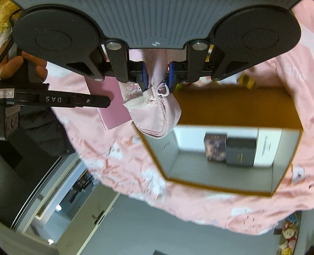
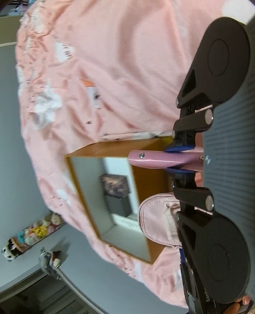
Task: Organize objects
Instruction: 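Carry the backpack and pink case into the orange box, lowering both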
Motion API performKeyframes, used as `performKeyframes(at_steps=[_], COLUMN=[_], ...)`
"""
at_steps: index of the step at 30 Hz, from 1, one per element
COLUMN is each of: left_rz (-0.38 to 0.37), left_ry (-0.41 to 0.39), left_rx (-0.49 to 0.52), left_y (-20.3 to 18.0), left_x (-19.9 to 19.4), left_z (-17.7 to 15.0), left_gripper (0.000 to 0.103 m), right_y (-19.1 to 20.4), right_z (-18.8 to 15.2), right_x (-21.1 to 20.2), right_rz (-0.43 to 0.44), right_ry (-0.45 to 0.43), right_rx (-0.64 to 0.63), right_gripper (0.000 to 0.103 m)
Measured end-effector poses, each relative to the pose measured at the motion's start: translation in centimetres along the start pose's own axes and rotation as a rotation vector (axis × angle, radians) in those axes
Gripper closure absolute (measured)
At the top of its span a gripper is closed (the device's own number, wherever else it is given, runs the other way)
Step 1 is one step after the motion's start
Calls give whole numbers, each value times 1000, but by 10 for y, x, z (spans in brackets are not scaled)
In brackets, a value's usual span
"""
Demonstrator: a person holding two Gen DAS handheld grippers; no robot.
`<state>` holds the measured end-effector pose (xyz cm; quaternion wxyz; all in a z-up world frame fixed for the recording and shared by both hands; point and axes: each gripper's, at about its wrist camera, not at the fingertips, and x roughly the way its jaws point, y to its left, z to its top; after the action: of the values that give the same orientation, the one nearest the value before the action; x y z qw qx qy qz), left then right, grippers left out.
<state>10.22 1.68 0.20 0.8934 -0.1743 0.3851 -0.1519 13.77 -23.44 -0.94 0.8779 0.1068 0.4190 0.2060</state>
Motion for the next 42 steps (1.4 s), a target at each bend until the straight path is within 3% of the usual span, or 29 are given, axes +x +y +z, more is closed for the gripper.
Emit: performKeyframes(at_steps=[7,17,29,35,42], left_rz=[36,142,224,268,289], left_ry=[-84,-120,-41,-12,-9], left_rx=[14,18,-76,-77,-64], left_y=[-6,13,66,80,89], left_x=[-11,11,60,71,74], left_z=[35,81,95,95,94], left_gripper=[81,81,81,81,81], right_y=[27,57,76,84,83], right_z=[33,78,103,101,106], right_x=[-22,16,113,157,191], right_rz=[19,-2,-75,-124,-121], right_ry=[-100,-158,-31,38,121], right_rx=[-74,-139,-213,-274,-259], right_gripper=[84,85,85,85,85])
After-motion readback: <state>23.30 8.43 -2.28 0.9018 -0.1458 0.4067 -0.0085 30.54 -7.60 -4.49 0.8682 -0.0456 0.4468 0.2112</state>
